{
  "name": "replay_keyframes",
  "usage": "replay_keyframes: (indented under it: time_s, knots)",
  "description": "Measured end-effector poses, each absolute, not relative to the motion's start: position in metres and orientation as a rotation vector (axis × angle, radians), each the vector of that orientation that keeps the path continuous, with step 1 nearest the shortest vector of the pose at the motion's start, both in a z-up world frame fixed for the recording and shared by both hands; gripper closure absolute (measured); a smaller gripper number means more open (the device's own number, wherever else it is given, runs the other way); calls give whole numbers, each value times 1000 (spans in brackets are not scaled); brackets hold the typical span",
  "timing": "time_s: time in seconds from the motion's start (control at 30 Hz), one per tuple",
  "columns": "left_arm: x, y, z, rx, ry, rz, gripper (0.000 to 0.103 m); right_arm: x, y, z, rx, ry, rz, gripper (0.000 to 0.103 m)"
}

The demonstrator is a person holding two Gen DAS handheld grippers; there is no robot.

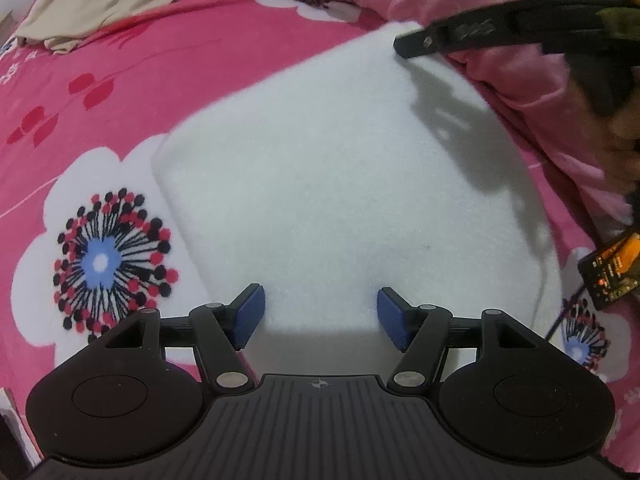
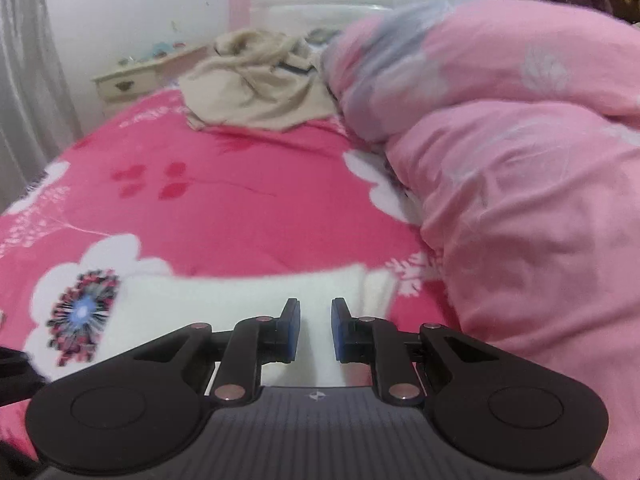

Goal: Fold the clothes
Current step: 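Position both open grippers over the end of the folded white sweater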

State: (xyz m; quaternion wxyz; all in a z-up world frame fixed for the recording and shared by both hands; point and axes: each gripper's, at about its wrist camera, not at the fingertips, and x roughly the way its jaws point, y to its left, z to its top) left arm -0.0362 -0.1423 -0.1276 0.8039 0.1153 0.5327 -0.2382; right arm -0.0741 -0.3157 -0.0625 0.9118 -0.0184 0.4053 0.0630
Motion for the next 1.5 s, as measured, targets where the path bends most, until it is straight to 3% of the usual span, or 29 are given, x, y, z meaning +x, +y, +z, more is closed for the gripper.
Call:
replay_keyframes:
  time_s: [0.23,0.87,1.23,1.5]
  knots:
    - [-39,-140,-127,276,1135,-486,30,-68,-321,-75,-10,854,124,87]
    - [-39,-144,-122,309,1125,-464,20,-78,-322,-73,-9,850,109,87]
    - [-45,-141,-123,311,1082,-442,5,-79,-322,-74,-7,832,105,86]
    - [-45,-131,-126,236,1108,-450,4,-78,-320,-74,55,822,60,83]
